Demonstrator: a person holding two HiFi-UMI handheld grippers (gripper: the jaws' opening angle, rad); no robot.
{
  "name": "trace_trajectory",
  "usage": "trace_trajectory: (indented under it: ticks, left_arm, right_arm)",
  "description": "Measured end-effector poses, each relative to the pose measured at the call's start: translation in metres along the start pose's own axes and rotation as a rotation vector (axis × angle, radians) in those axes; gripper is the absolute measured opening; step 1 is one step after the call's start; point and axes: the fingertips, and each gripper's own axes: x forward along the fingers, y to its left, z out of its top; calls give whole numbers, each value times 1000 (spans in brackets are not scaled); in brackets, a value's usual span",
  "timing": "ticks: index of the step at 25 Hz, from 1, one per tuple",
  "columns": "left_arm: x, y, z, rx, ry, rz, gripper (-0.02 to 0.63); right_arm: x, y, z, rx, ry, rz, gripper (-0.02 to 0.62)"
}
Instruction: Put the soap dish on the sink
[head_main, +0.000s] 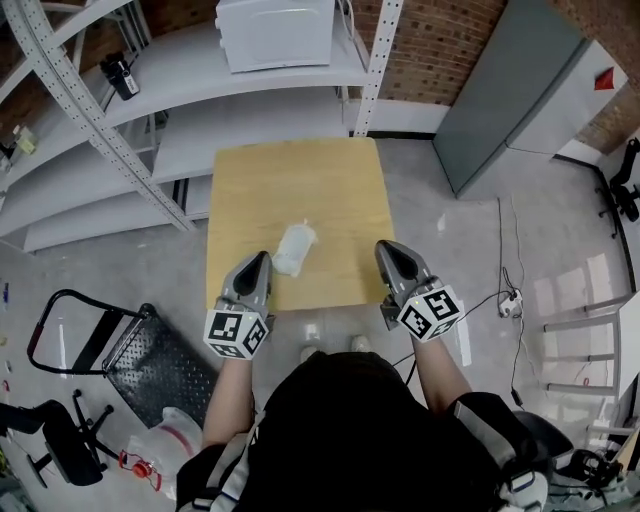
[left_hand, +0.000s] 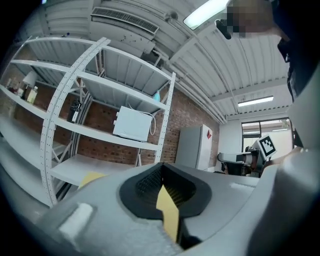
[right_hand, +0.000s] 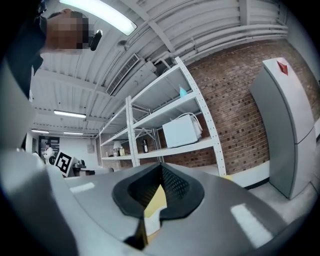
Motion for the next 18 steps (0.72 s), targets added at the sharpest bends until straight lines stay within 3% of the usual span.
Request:
trace_trajectory:
  ticks: [5, 9, 18]
  left_arm:
    - [7, -4, 20, -2, -62, 22, 3]
    - [12, -20, 20, 9, -117, 57, 3]
    - [24, -37, 8, 4, -96, 102, 3]
  right_arm:
    - [-13, -19, 18, -1, -76, -3, 6]
    - [-32, -43, 25, -10, -80, -22, 6]
    - [-31, -65, 14, -8, -32, 34, 6]
